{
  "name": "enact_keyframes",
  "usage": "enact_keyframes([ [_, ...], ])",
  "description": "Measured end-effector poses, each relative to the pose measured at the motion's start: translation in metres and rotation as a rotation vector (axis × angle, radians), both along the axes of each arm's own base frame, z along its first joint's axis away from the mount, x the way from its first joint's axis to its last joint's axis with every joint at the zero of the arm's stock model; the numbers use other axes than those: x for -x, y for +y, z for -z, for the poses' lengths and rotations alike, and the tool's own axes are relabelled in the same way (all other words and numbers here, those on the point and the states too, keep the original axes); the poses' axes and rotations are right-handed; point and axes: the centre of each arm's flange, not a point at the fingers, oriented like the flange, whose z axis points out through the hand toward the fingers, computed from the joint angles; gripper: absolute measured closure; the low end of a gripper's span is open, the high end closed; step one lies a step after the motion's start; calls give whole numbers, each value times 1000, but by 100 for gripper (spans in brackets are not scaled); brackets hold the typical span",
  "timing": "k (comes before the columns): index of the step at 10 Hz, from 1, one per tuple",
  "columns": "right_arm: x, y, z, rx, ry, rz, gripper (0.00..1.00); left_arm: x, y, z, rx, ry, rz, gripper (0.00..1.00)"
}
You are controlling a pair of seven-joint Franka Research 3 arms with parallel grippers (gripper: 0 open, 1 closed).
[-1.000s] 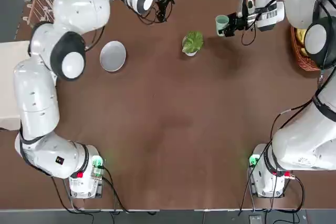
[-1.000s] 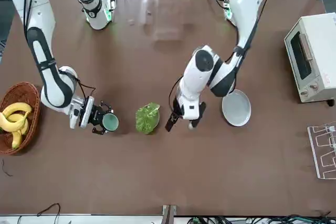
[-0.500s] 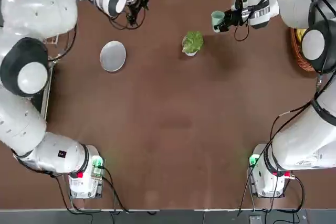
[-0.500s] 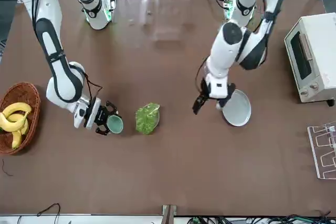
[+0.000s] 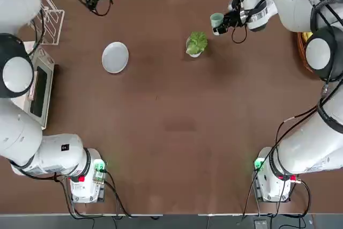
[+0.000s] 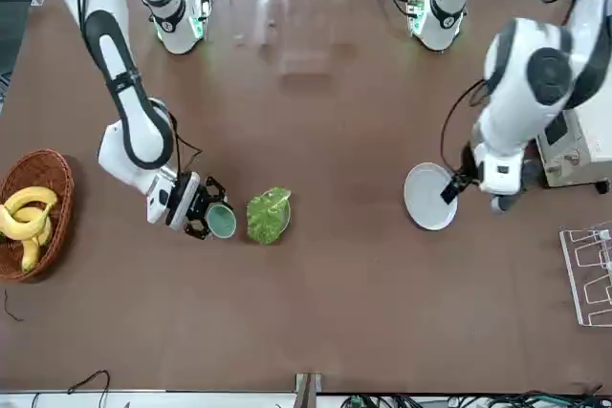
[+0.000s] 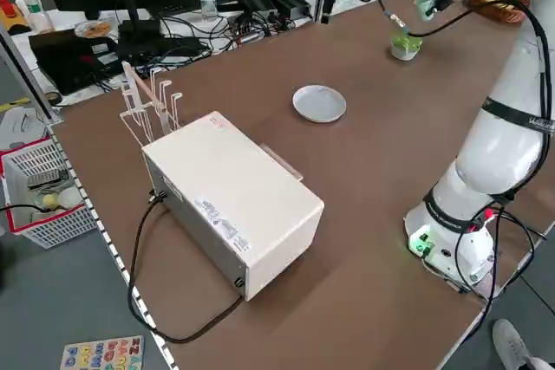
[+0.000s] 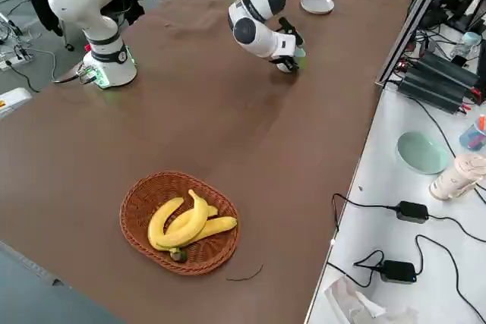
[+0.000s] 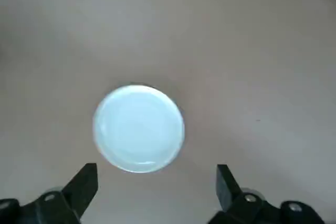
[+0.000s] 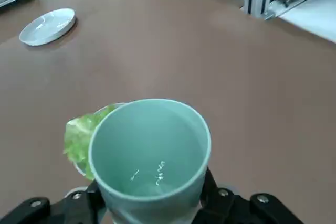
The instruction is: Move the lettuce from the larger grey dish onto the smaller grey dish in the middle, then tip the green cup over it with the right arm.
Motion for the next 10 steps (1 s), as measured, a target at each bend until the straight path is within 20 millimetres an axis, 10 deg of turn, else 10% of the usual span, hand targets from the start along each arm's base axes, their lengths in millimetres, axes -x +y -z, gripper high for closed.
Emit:
enact_keyframes([
  [4,36,32,6,45,58,-63,31,15,80,-73,-10,135,332,0],
  [10,53,47,16,138,126,-16,31,23,41,-154,59,57,598,0],
])
